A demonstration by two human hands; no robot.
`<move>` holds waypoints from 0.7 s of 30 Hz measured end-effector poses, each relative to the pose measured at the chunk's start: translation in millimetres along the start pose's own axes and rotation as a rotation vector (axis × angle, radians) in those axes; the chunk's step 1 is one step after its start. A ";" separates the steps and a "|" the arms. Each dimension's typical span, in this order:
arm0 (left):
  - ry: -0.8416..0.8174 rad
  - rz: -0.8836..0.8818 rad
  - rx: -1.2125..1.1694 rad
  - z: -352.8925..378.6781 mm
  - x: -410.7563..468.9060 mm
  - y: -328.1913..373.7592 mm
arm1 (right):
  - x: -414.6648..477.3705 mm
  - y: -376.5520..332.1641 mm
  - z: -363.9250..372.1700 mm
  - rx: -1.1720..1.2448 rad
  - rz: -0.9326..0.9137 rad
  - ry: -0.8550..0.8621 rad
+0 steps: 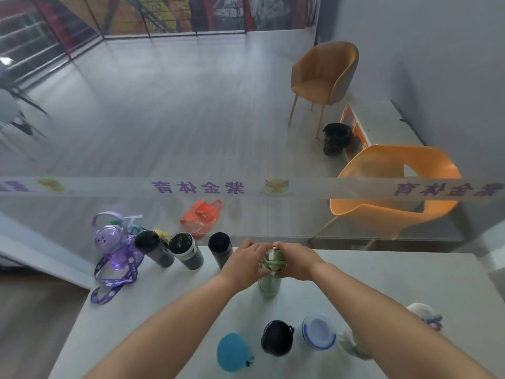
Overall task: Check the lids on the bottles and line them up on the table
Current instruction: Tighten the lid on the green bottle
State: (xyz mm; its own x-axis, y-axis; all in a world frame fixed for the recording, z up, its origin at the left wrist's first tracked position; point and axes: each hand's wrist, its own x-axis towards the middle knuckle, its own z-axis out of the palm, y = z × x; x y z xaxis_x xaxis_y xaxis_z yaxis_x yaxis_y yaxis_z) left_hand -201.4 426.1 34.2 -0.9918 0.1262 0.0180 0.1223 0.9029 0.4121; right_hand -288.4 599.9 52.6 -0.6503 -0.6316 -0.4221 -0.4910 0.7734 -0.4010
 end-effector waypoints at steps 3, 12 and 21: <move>0.016 -0.028 -0.012 0.4 8.5 3.7 | 5.6 7.8 -4.8 -0.007 -0.012 0.028; -0.001 -0.024 0.045 -0.2 30.4 -6.2 | 20.7 16.5 -14.5 -0.015 -0.027 0.070; -0.420 -0.257 0.412 -46.2 33.8 -58.2 | 29.0 14.5 -16.0 -0.021 -0.017 0.068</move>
State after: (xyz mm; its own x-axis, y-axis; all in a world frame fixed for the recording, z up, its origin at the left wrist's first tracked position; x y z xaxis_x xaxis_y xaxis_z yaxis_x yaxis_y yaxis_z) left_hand -243.6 358.8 52.9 -0.9030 -0.0403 -0.4278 -0.0304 0.9991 -0.0298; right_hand -323.7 593.7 47.5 -0.6792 -0.6403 -0.3588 -0.5140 0.7639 -0.3903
